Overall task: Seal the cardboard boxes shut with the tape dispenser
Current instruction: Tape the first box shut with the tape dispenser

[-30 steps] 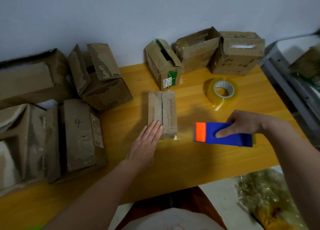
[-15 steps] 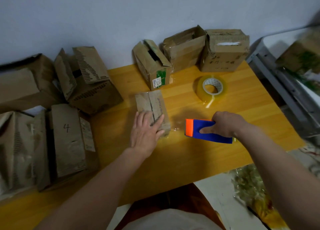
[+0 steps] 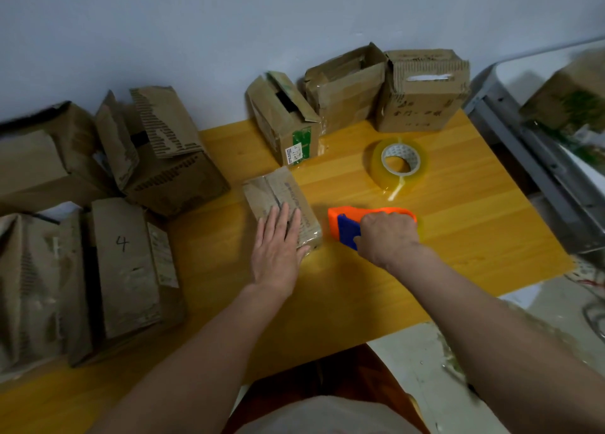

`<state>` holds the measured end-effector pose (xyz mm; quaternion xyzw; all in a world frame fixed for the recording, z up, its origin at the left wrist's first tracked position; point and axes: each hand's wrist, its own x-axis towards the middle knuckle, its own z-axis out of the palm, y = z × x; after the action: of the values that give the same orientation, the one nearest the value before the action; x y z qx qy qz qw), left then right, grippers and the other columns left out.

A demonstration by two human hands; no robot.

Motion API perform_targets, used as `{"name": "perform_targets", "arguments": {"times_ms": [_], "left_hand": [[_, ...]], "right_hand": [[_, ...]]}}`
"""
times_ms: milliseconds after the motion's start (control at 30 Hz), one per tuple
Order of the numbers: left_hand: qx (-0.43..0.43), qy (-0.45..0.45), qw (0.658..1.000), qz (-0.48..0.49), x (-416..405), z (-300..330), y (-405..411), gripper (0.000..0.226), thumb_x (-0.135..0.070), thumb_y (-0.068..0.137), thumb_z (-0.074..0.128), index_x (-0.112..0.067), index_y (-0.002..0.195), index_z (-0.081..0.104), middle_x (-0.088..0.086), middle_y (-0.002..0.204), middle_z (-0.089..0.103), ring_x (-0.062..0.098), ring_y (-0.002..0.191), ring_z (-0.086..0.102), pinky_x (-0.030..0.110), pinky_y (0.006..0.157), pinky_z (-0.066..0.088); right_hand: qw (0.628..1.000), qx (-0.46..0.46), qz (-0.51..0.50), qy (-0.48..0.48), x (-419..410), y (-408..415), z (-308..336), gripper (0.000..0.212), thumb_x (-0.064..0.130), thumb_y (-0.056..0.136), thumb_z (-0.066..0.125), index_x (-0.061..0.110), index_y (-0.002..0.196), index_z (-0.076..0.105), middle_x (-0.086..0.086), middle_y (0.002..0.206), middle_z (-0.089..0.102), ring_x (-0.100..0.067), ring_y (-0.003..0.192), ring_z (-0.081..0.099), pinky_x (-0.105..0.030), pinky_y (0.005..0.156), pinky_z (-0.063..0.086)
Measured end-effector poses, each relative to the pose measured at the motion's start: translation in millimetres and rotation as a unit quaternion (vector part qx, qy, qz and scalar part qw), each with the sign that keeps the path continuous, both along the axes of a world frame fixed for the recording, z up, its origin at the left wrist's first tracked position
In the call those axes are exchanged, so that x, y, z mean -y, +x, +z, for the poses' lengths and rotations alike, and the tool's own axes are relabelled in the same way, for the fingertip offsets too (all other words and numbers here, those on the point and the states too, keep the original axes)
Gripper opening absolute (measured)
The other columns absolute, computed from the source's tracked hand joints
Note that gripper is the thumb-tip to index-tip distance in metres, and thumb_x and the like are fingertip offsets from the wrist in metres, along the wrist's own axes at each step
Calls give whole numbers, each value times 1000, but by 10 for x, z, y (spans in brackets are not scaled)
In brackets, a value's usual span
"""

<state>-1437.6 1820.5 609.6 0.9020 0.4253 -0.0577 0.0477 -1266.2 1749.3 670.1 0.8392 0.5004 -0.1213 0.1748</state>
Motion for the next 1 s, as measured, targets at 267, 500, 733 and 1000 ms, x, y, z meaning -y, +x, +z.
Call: {"name": "perform_targets", "arguments": {"times_ms": [267, 500, 733, 1000], "left_hand": [[32, -33, 999, 8, -26, 1, -34, 81, -58, 94, 37, -30, 150, -14, -4, 160, -15, 14, 146, -19, 31, 112, -20], [128, -135, 983, -4, -133, 65, -228, 98, -63, 80, 60, -28, 154, 7, -13, 159, -17, 4, 142, -22, 38, 113, -6], [83, -112, 990, 14, -176, 5, -373, 71, -63, 90, 39, -48, 145, -2, -4, 152, -33, 12, 134, -39, 40, 109, -14], [67, -71, 994, 38, -157, -59, -315, 101, -66, 86, 42, -14, 151, -15, -5, 151, -31, 7, 133, -41, 28, 112, -13]], "right_hand": [[992, 62, -80, 71, 277, 206, -450, 32, 37, 99, 42, 10, 114, 47, -5, 103, 70, -24, 97, 67, -34, 78, 38], [994, -31, -108, 5, 302, 45, -859, 42, 22, 98, 44, 1, 132, 33, -12, 127, 53, -27, 118, 51, -36, 95, 40], [849, -213, -111, 472, 93, -221, -451, 18, 9, 95, 48, -5, 104, 56, -21, 103, 55, -32, 99, 51, -39, 88, 38], [642, -547, -302, 443, -297, -694, -523, 37, 16, 105, 31, 2, 135, 46, -13, 137, 51, -20, 130, 46, -38, 113, 32]]}}
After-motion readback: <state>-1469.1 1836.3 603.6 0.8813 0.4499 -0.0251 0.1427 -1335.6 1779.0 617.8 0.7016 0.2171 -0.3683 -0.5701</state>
